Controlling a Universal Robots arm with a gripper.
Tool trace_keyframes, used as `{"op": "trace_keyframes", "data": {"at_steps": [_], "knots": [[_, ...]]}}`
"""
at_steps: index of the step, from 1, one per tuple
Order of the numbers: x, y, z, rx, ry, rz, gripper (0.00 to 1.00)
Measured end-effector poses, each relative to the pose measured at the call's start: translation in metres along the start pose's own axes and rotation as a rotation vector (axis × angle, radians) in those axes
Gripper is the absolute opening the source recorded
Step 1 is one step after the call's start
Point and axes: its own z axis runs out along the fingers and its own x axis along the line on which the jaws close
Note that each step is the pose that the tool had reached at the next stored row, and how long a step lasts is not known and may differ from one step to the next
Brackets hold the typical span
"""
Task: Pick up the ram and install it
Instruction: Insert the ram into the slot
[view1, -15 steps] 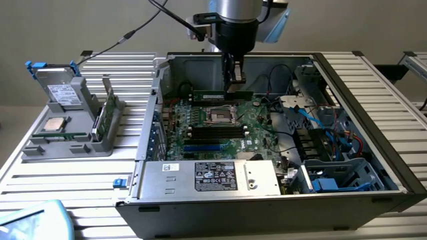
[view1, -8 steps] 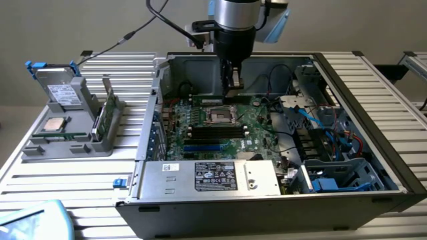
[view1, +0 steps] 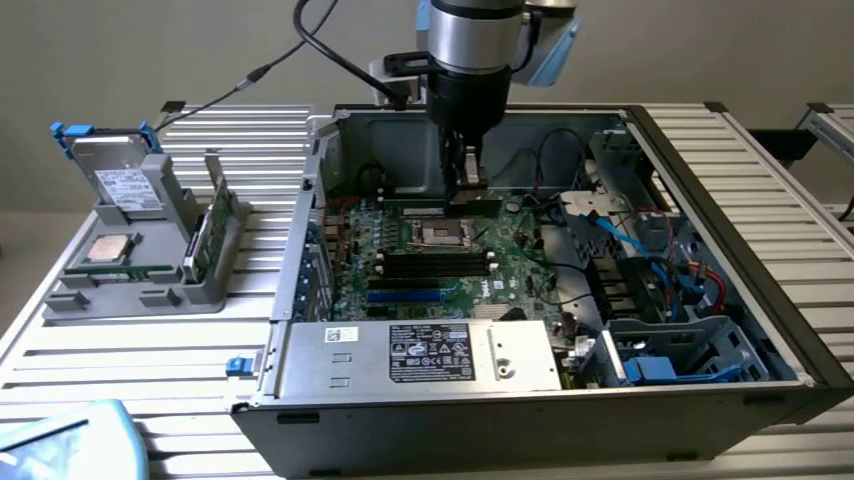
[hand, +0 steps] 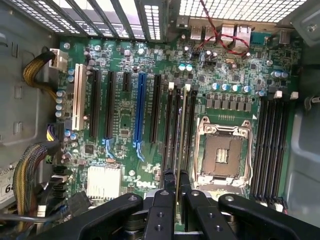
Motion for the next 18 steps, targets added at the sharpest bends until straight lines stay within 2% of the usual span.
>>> {"op": "trace_keyframes", "data": {"at_steps": [6,18], "knots": [[0.001,0.0028,0.0108,0.0000,0.0002,-0.007,0.14],[0.002,0.0029,0.0286,0.0005,0.0021,-0.043,0.14]]}}
